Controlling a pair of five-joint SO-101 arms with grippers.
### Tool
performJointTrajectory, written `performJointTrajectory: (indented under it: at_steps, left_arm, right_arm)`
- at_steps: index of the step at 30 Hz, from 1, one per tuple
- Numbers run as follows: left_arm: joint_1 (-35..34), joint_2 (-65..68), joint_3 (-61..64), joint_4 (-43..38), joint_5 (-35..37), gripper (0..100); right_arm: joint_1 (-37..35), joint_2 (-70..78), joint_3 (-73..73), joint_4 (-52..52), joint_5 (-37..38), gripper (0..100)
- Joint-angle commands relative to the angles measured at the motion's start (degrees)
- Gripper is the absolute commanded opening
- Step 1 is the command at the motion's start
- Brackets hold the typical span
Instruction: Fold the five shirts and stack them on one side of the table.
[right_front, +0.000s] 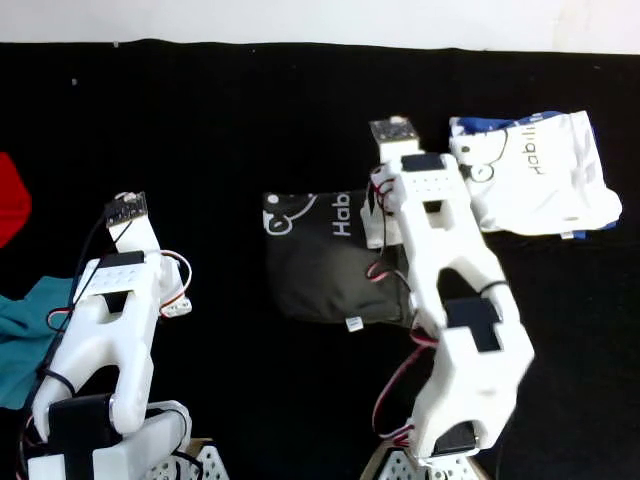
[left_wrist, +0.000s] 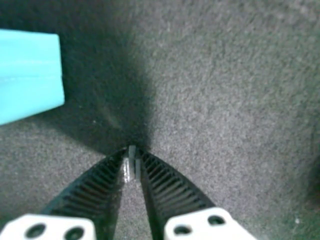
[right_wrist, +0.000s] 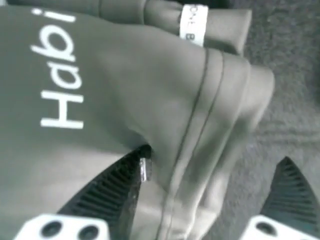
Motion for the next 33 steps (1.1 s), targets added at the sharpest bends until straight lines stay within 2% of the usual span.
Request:
performJointTrajectory:
  at_steps: [1, 7, 9, 12, 14, 16, 21, 28, 33]
  left_arm:
    - [-0.4, -0.2, 0.1, -1.2, -0.3, 1]
    - [-0.4, -0.2, 0.2, -1.2, -0.3, 1]
    - [-0.4, -0.2, 0.2, -1.2, -0.3, 1]
    - [-0.4, -0.2, 0.2, -1.2, -0.3, 1]
    - [-0.4, -0.2, 0.2, -1.2, -0.3, 1]
    - [-0.4, -0.2, 0.2, -1.2, -0.3, 1]
    - [-0.4, -0.2, 0.2, -1.2, -0.3, 1]
    - [-0.4, -0.2, 0.2, -1.3, -0.3, 1]
    - [-0.4, -0.2, 0.2, -1.3, -0.3, 1]
  right_arm:
    - [-0.5, 4.5, -5.8, -0.7, -0.4, 36.9]
    - [-0.5, 15.3, -12.1, -0.2, -0.4, 34.9]
    - [-0.5, 17.7, -13.8, 0.8, -0.1, 24.2]
    - [-0.3, 20.7, -18.0, 2.4, -0.1, 0.2]
    - [0.0, 21.7, -20.3, 3.9, -0.1, 3.1]
    - [1.0, 21.6, -22.8, 5.7, -0.1, 0.2]
    - [3.9, 17.2, -32.1, 14.0, 0.2, 0.5]
    - [8.1, 11.3, -49.2, 29.6, 7.7, 0.5]
    - [13.3, 6.9, -54.5, 29.9, 10.7, 0.5]
